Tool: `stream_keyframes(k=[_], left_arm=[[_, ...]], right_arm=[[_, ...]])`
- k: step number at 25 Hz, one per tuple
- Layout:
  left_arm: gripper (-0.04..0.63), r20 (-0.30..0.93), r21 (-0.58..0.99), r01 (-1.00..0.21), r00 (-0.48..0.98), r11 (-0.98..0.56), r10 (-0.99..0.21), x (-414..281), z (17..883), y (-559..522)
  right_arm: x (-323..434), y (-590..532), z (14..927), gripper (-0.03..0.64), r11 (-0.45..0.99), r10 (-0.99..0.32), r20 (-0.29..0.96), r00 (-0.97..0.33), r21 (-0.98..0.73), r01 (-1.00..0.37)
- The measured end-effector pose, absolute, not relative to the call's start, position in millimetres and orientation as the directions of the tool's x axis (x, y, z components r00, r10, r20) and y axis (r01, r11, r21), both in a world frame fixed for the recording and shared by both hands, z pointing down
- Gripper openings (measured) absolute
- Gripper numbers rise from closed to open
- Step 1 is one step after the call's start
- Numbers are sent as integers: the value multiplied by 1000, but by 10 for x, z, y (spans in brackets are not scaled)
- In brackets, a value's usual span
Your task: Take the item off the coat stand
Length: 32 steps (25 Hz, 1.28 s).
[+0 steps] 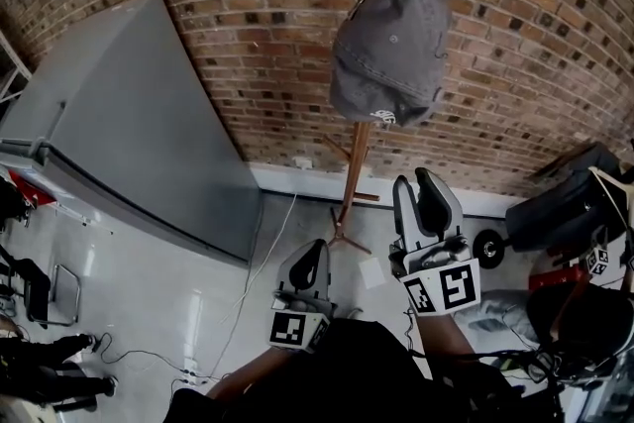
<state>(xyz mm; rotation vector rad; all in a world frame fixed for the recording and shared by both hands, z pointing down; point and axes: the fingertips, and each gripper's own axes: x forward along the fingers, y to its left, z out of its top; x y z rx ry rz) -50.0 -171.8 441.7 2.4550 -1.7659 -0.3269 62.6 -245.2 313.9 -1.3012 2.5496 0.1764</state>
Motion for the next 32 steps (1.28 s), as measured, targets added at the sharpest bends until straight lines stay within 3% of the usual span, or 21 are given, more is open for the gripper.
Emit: stream_keyframes(k=[18, 32], left_arm=[[17, -108, 210, -938, 256, -274, -960, -711, 4411, -1775], [15, -124, 227, -949, 197, -221, -973, -957, 4430, -1745]], right_arm=[[485, -2779, 2744, 144, 614, -741, -334, -582, 12, -789], [486, -2961, 2616, 143, 556, -773, -370, -515, -4, -831]])
